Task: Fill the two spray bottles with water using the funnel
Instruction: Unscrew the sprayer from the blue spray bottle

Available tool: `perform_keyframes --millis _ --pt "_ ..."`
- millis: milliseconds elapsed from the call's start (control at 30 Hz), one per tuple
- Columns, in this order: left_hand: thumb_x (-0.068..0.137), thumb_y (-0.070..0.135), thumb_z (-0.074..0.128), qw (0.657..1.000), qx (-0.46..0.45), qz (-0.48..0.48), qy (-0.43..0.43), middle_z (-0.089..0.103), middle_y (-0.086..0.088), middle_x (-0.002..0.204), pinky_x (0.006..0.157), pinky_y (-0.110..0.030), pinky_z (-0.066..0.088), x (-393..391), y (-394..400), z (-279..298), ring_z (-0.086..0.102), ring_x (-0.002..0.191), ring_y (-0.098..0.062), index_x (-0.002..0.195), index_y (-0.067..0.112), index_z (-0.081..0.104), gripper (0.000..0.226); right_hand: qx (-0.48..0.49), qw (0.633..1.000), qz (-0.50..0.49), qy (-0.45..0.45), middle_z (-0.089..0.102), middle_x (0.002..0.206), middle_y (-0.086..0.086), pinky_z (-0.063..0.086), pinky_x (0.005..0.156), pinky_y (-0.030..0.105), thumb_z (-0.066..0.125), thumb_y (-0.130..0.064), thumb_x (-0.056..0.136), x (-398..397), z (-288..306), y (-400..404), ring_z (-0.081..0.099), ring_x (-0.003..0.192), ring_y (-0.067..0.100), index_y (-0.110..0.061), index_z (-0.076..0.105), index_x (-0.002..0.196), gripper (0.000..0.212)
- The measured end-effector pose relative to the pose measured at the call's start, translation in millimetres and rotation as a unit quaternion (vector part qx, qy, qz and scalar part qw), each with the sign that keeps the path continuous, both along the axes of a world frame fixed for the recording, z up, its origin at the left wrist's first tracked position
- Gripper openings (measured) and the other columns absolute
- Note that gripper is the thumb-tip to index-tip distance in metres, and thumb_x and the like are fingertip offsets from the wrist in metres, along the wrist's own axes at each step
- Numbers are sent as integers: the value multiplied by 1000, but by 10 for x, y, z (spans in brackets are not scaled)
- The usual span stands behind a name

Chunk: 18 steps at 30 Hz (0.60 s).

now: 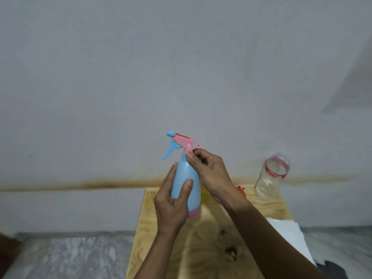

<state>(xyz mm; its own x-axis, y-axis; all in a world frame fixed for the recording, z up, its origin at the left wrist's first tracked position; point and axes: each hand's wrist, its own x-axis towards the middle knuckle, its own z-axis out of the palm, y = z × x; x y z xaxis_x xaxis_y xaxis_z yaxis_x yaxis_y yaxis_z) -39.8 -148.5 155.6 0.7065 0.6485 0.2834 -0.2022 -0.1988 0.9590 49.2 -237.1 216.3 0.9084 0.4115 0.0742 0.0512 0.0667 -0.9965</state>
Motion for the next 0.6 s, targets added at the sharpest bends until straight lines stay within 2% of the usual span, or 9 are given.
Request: perform_keyframes --millis 67,167,233,300,400,533,600 --pt "82 46 76 1000 -30 -1 5 64 30 126 86 -25 57 -68 -132 22 64 114 2 133 38 58 54 -7 999 33 -5 70 88 -4 50 78 28 64 -36 96 -11 -29 -118 61 82 8 -16 73 98 22" --pt "82 38 74 999 -53 10 2 65 31 122 81 -15 54 -188 -282 64 64 112 4 132 36 59 52 18 999 27 18 71 88 -1 51 75 26 72 -35 90 -92 -59 -169 64 81 9 -14 70 103 25" --pt "81 38 72 998 -59 19 4 66 27 124 81 -17 56 -254 -328 71 65 111 3 133 33 60 53 35 998 19 41 72 84 -4 52 73 26 76 -32 87 -159 -80 -159 65 78 9 -12 70 102 25" --pt "82 39 73 997 -73 30 3 67 20 126 85 -24 59 -303 -332 42 66 112 -1 133 30 61 53 30 998 36 45 76 92 0 56 77 31 71 -31 92 -211 -106 -154 68 82 12 -13 73 103 22" --pt "85 45 74 996 -89 30 2 68 12 128 86 -29 59 -345 -298 39 66 114 -7 133 33 61 51 35 996 58 50 76 99 0 58 79 29 67 -31 95 -266 -101 -132 71 89 13 -15 73 110 23" --pt "86 37 71 994 -105 10 -12 68 16 127 81 -20 56 -364 -200 136 65 114 -4 131 33 61 46 44 997 29 56 76 93 -2 57 80 36 74 -24 89 -294 -45 -22 71 85 15 -18 70 106 18" --pt "83 36 69 994 -109 5 -19 68 22 124 80 -18 55 -362 -111 160 65 114 -2 128 33 62 46 23 998 32 46 76 93 -1 58 83 43 70 -30 93 -314 -21 49 71 85 17 -20 73 102 14"
